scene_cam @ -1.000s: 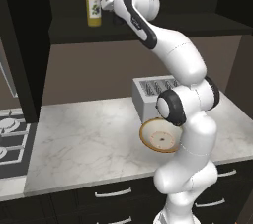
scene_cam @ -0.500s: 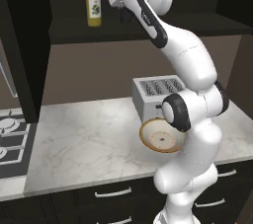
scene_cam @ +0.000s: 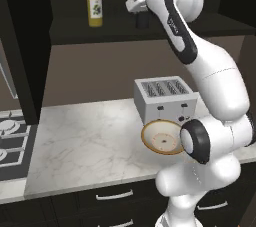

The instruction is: Retrieve the bottle and the shaker from the cabinet and place them next to the mixing bowl on the counter. Then add garlic from the fridge to the mixing bowl.

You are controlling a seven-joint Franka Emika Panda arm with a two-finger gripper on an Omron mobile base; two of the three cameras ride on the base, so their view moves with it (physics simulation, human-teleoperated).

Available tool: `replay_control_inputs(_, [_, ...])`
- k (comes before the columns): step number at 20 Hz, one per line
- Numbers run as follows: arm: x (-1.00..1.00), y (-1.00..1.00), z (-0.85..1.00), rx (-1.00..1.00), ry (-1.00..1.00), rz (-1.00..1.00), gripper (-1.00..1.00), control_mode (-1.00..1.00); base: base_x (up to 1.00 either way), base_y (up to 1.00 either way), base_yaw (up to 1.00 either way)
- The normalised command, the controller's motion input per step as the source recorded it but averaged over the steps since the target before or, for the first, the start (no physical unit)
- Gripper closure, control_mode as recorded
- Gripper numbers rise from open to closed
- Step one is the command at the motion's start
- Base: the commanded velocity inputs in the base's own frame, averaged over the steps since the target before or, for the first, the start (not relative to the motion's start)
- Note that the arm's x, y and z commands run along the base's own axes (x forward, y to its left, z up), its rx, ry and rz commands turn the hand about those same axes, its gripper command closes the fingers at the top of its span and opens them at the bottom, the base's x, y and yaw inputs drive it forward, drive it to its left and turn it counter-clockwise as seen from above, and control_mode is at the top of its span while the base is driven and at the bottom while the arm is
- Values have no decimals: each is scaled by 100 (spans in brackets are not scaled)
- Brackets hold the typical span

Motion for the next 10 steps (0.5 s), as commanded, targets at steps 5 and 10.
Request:
replay_control_inputs(5, [-100,-16,-32,1,-15,9,100,-100,0,0,0])
replay_control_inputs(10, [-93,-51,-31,0,-4,8,100,-100,0,0,0])
